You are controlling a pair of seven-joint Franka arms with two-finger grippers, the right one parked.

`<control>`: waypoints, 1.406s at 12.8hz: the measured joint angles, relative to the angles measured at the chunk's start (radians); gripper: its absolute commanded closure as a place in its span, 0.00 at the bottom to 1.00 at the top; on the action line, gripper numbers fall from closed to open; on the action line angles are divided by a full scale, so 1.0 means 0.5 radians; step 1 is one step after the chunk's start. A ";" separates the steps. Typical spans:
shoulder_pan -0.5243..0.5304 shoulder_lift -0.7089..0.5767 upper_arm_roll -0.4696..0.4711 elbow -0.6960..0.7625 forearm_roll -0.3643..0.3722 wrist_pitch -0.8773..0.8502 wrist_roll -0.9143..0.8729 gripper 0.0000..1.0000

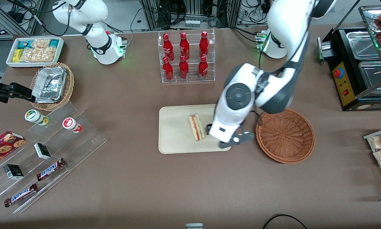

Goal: Place sandwich from basket to tray

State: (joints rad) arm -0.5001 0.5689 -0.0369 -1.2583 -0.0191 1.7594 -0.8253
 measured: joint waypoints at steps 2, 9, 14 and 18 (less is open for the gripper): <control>0.113 -0.059 0.005 -0.015 -0.008 -0.098 0.175 0.00; 0.538 -0.280 0.013 -0.026 -0.138 -0.435 0.792 0.00; 0.793 -0.579 0.013 -0.235 -0.142 -0.602 1.270 0.00; 0.946 -0.854 0.005 -0.319 -0.137 -0.797 1.567 0.00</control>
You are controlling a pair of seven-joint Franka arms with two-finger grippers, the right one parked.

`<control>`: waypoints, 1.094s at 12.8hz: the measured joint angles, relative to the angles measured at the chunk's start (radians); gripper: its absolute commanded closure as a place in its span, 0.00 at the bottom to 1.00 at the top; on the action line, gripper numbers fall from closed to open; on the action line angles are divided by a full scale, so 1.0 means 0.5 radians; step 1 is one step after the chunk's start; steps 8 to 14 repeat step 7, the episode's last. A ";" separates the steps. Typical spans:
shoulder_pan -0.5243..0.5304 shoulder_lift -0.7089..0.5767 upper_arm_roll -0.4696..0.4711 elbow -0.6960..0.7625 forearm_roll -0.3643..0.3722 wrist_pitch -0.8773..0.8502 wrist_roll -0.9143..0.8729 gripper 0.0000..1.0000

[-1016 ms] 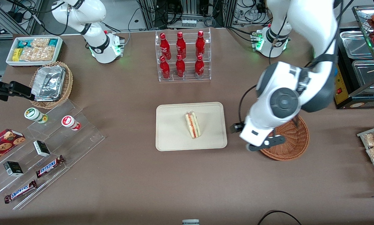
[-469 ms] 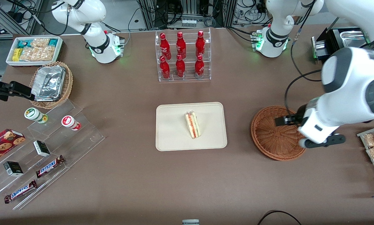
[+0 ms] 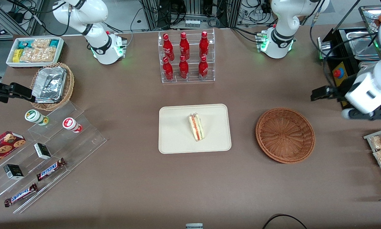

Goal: Place sandwich from basket to tray

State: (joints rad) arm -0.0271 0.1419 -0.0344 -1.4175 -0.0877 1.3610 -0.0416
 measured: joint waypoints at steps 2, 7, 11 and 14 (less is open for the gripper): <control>0.007 -0.070 -0.020 -0.021 0.054 -0.014 0.018 0.00; 0.013 -0.096 -0.062 -0.037 0.089 -0.013 0.018 0.00; 0.013 -0.096 -0.062 -0.037 0.089 -0.013 0.018 0.00; 0.013 -0.096 -0.062 -0.037 0.089 -0.013 0.018 0.00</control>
